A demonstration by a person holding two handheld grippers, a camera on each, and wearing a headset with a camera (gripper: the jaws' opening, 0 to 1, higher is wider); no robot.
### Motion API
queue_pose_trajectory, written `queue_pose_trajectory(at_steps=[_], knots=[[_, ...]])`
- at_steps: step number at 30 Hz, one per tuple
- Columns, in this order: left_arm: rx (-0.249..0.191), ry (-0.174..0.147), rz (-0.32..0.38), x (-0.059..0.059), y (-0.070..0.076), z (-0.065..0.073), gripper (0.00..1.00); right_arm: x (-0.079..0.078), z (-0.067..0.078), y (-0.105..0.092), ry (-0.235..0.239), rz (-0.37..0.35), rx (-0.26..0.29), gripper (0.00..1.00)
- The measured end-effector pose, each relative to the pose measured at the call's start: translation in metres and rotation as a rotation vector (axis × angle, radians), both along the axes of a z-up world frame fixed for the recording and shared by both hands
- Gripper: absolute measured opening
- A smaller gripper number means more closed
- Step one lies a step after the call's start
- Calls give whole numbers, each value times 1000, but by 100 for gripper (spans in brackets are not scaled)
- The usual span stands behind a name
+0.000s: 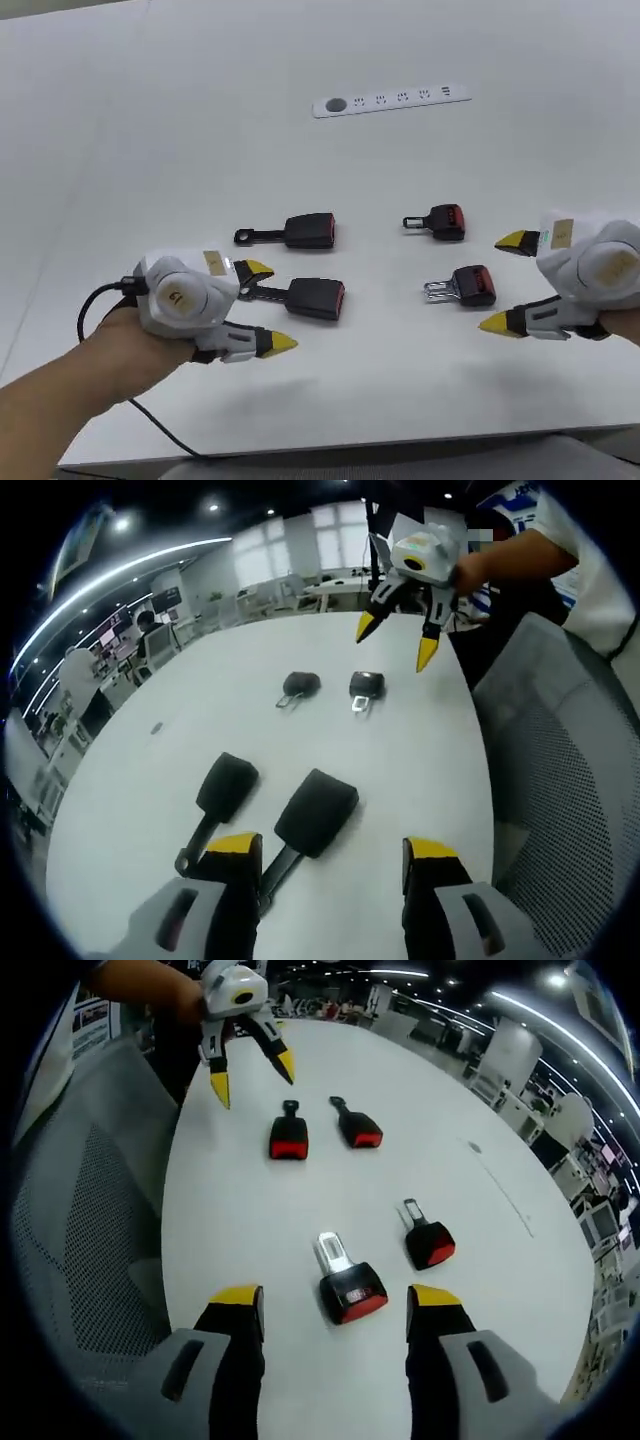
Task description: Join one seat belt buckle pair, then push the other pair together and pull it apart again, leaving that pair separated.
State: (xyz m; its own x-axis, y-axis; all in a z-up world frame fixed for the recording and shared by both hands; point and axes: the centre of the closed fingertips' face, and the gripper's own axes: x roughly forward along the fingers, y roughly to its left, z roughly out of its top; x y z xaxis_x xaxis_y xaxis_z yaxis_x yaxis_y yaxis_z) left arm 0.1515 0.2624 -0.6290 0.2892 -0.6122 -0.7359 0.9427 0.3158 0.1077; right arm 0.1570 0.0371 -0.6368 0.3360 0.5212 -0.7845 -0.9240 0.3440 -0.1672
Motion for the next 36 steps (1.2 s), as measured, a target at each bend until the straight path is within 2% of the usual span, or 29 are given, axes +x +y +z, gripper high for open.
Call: queue_pose_trajectory(at_steps=[1,2,7,9,11,16,20,22,24,29,31,36], knots=[[11,0,-15,1,-1,-2,56,3,-2,-1,-2,8,-6,52],[28,3,-42,2,-2,-6,54,2,-6,0,16,39,-16,50],[94,-1,-127,14,-2,-25,51,10,-19,0,39,79,-42,46],[108,7,-159,16,-3,-31,50,14,-26,-1,51,103,-53,43],[120,3,-172,21,-4,-34,49,15,-25,1,54,120,-60,43],[133,14,-190,30,-5,-41,48,18,-34,2,96,163,-78,40],[145,38,-216,30,-7,-47,46,24,-41,2,110,176,-87,39],[152,35,-229,33,-8,-50,45,26,-45,2,121,188,-90,38],[153,45,-230,34,-10,-53,44,23,-51,1,154,199,-91,35],[164,54,-255,31,-17,-58,38,23,-54,2,165,206,-93,34],[169,52,-259,33,-17,-60,37,22,-53,2,173,209,-94,34],[153,66,-251,33,-18,-60,36,22,-56,2,183,227,-99,34]])
